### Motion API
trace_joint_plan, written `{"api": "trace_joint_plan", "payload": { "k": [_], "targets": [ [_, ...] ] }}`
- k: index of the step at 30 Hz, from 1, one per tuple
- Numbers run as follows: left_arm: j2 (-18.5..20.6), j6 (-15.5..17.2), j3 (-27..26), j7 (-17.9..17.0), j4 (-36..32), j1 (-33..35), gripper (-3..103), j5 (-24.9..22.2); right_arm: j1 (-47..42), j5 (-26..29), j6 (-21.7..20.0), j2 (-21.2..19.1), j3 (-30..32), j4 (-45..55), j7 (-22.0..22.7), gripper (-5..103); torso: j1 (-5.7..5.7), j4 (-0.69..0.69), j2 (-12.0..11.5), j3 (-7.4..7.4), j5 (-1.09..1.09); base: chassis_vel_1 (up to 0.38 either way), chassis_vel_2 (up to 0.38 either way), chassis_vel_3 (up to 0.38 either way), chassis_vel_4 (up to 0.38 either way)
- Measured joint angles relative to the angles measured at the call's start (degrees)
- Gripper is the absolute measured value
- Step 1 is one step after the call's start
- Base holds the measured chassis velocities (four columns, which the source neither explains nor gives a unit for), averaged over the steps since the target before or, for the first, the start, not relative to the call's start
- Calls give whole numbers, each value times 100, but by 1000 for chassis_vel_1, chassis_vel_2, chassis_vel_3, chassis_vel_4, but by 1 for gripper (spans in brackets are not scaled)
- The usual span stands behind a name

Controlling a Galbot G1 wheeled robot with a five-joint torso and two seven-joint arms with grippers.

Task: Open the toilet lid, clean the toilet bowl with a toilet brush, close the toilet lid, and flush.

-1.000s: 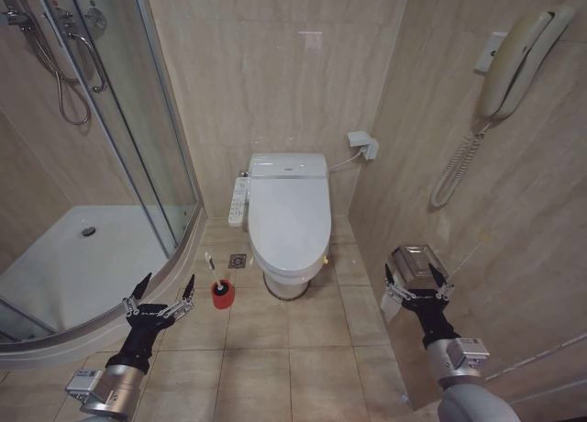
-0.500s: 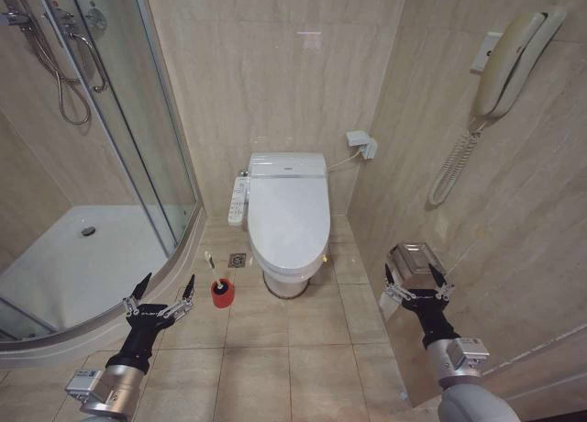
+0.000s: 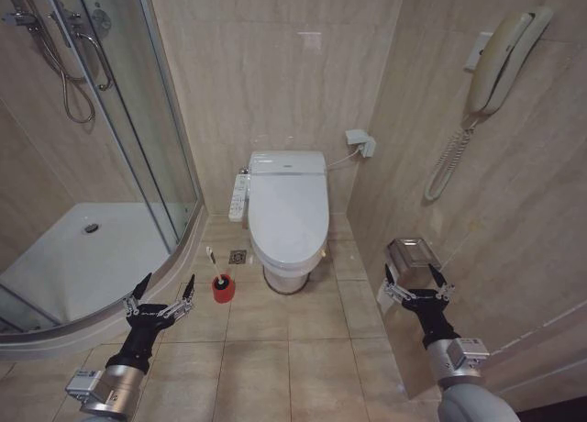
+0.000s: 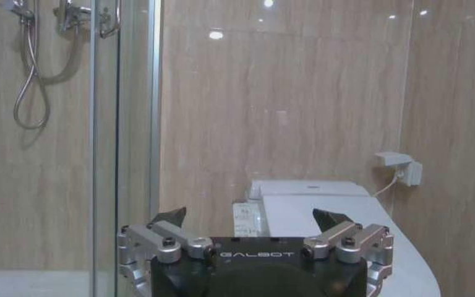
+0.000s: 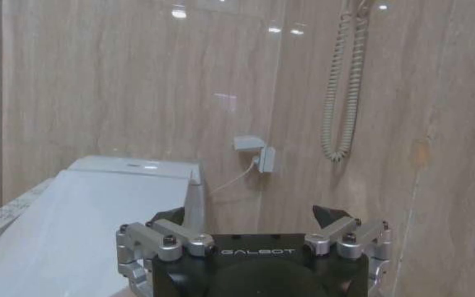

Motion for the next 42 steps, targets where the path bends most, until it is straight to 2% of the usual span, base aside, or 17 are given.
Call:
{"api": "trace_joint_plan", "payload": {
  "k": [42],
  "targets": [
    [0, 0, 0, 0, 0, 1, 100, 0, -1, 0, 0, 0, 0, 0, 0, 100, -2, -1, 0, 0, 0, 0, 0, 0, 0]
  ]
}}
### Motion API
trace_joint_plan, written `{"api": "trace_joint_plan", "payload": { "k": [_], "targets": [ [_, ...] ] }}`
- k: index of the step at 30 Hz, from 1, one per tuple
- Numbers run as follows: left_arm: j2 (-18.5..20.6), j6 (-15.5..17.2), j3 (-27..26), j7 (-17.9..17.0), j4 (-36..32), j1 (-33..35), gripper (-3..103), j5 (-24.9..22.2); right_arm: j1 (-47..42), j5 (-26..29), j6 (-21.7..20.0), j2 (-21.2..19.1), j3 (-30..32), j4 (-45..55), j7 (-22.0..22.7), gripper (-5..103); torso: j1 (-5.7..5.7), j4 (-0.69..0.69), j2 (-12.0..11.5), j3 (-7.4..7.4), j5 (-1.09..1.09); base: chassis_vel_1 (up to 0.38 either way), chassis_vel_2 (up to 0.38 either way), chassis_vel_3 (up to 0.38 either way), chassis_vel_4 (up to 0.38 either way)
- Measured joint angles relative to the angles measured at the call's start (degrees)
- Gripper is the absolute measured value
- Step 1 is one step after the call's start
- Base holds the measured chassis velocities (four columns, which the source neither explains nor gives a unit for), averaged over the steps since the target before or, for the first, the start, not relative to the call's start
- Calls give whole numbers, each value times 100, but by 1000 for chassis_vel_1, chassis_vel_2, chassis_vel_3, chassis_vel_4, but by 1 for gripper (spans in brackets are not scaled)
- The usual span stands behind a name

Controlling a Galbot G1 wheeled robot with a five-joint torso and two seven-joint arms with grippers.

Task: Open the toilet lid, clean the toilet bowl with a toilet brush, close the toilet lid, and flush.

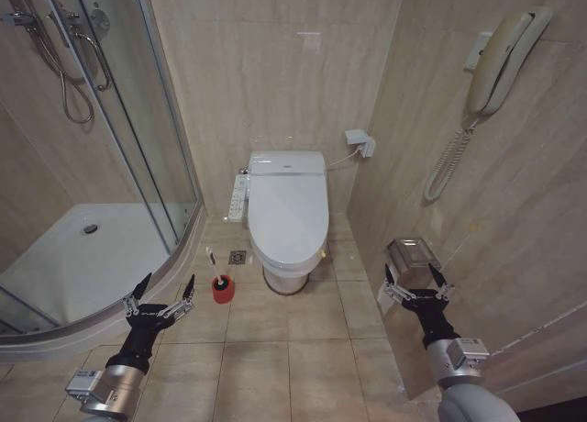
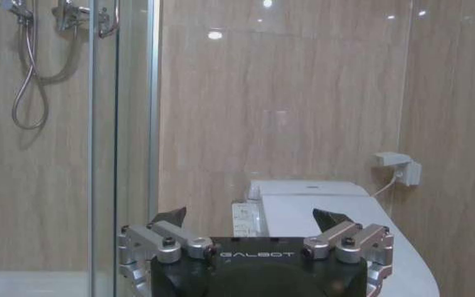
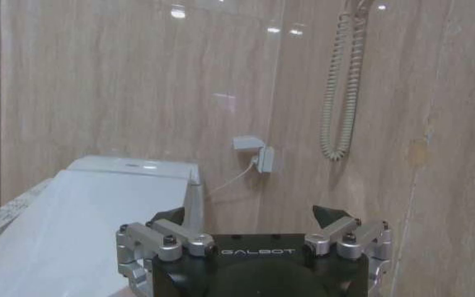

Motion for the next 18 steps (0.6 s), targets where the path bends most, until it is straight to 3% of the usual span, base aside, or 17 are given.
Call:
{"api": "trace_joint_plan", "payload": {
  "k": [18],
  "targets": [
    [0, 0, 0, 0, 0, 0, 100, 0, 0, 0, 0, 0, 0, 0, 0, 100, 0, 0, 0, 0, 0, 0, 0, 0, 0]
  ]
}}
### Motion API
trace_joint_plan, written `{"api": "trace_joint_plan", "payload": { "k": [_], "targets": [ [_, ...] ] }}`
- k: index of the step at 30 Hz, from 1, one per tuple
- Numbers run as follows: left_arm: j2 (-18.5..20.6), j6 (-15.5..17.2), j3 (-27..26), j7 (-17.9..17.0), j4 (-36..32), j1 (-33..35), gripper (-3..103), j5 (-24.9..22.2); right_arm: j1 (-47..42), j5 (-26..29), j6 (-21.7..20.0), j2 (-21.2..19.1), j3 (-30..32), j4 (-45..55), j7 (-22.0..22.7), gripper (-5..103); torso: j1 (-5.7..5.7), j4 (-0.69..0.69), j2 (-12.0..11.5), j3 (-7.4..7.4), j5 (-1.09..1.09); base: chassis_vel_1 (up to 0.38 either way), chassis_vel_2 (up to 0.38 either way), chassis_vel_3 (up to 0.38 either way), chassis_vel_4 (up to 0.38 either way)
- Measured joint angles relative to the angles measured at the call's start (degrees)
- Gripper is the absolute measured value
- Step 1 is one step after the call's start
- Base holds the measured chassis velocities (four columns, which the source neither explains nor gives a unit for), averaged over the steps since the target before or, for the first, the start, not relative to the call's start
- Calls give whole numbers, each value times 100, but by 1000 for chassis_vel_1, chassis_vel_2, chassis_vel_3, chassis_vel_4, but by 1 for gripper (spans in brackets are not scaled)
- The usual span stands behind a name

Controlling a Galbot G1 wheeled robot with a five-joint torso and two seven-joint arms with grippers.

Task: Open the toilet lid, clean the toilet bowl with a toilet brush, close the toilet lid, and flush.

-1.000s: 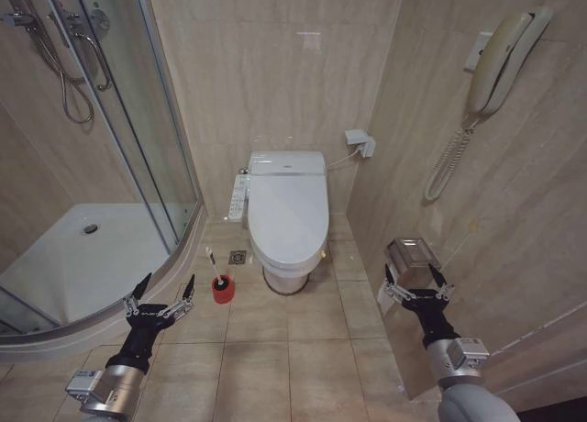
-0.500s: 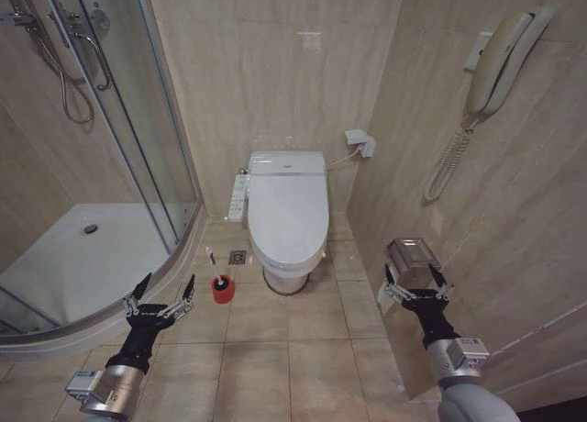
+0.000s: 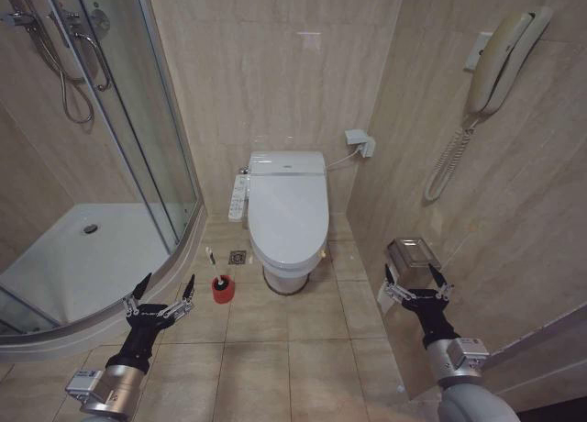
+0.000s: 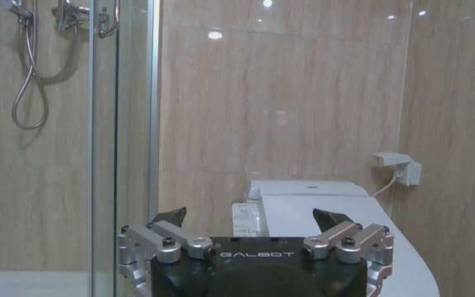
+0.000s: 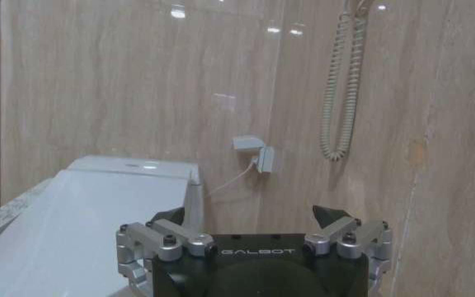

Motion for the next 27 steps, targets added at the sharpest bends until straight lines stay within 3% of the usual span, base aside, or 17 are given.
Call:
{"api": "trace_joint_plan", "payload": {
  "k": [27],
  "targets": [
    [0, 0, 0, 0, 0, 0, 100, 0, 0, 0, 0, 0, 0, 0, 0, 100, 0, 0, 0, 0, 0, 0, 0, 0, 0]
  ]
}}
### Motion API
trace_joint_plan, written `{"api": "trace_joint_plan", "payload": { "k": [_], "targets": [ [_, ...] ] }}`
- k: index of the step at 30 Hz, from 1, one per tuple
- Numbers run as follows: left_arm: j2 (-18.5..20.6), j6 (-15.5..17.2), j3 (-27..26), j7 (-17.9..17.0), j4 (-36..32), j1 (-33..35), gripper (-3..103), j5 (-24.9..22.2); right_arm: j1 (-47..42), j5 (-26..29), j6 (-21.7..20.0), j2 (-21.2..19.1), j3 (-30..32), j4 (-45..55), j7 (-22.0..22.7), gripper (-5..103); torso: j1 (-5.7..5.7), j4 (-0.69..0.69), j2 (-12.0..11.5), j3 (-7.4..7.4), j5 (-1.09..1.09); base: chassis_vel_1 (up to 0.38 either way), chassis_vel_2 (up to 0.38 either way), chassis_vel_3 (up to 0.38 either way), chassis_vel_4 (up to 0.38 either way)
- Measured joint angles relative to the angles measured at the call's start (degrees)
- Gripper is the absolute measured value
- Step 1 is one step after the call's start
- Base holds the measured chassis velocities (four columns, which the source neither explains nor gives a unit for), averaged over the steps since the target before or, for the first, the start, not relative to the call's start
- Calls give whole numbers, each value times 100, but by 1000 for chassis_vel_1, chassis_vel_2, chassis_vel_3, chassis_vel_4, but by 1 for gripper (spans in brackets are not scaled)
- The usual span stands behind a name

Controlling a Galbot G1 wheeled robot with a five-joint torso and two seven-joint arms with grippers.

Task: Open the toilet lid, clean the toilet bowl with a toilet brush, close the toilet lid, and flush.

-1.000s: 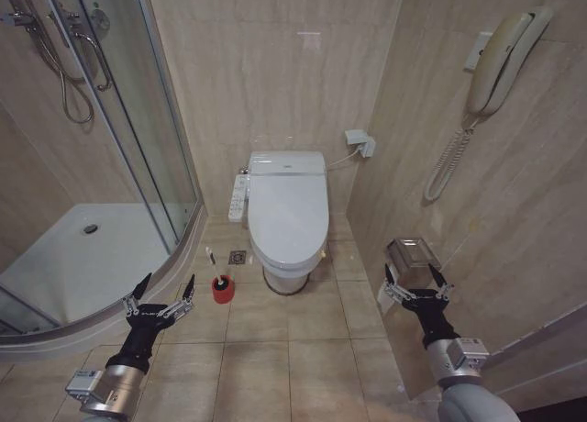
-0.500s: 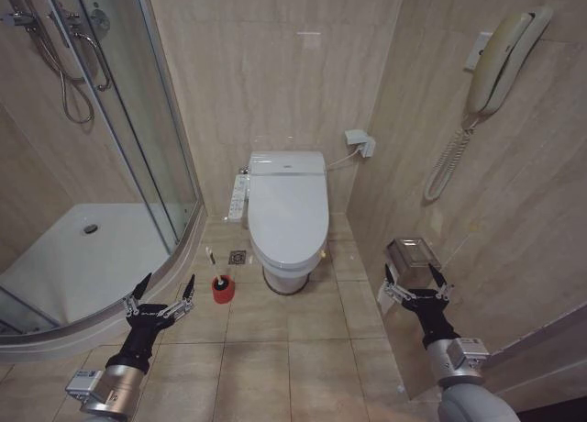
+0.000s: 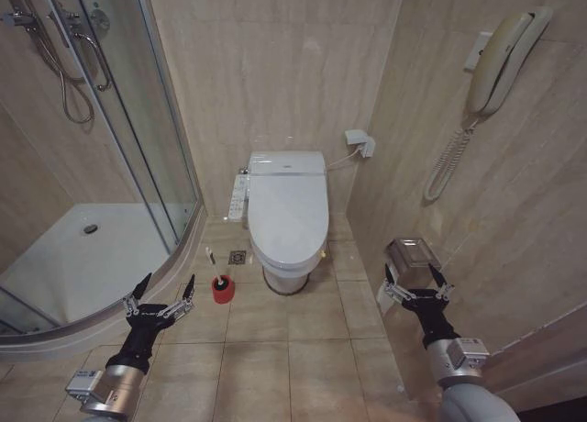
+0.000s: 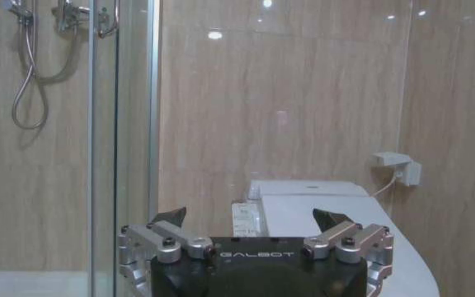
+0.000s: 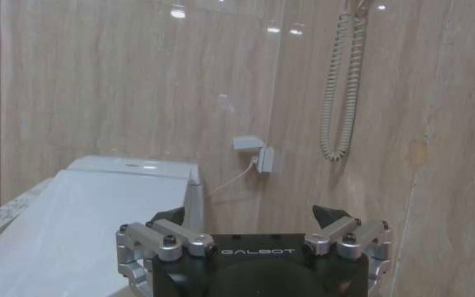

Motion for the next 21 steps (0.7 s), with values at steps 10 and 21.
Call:
{"api": "trace_joint_plan", "payload": {
  "k": [10, 21],
  "targets": [
    [0, 0, 0, 0, 0, 0, 100, 0, 0, 0, 0, 0, 0, 0, 0, 100, 0, 0, 0, 0, 0, 0, 0, 0, 0],
    [0, 0, 0, 0, 0, 0, 100, 0, 0, 0, 0, 0, 0, 1, 0, 100, 0, 0, 0, 0, 0, 0, 0, 0, 0]
  ]
}}
